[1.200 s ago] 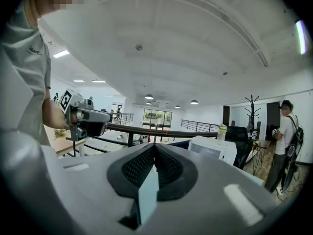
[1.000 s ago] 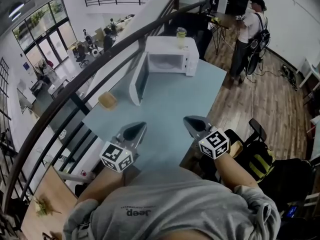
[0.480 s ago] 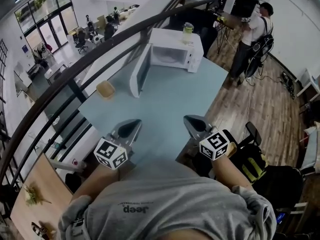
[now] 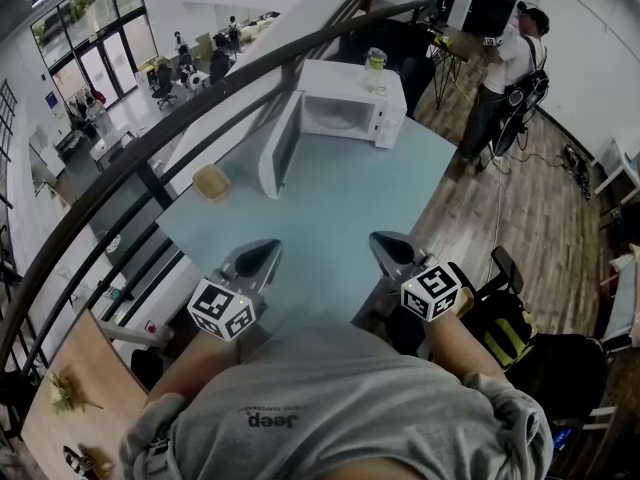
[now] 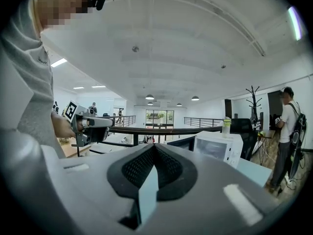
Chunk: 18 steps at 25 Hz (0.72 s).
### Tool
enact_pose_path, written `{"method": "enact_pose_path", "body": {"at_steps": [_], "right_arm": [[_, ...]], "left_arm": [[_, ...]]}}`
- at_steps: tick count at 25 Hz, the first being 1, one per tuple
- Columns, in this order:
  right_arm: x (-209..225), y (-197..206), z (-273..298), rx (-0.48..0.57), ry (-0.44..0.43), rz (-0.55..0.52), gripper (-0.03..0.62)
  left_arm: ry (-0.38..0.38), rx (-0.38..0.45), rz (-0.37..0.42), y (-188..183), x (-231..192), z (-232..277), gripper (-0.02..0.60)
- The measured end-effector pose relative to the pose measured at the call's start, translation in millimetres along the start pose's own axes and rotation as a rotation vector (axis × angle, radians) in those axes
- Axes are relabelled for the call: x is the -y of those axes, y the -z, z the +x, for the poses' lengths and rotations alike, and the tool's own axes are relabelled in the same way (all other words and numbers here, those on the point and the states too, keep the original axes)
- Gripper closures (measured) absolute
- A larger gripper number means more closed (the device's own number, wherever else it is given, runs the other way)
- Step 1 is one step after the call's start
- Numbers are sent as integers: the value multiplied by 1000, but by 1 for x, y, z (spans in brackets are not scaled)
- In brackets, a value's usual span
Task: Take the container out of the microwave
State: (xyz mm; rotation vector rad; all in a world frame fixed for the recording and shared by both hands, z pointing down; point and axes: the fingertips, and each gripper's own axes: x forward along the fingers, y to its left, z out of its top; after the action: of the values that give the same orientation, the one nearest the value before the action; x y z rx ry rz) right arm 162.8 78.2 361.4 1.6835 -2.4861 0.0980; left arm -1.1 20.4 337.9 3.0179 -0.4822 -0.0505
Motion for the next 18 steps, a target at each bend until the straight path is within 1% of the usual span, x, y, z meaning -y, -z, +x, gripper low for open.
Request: {"method": "enact_pose_path", "body": {"at_steps": [18], "right_arm": [[2, 0, 2, -4, -6, -4, 591]], "left_arm": [[-19, 6, -10, -1, -5, -2, 555]]}}
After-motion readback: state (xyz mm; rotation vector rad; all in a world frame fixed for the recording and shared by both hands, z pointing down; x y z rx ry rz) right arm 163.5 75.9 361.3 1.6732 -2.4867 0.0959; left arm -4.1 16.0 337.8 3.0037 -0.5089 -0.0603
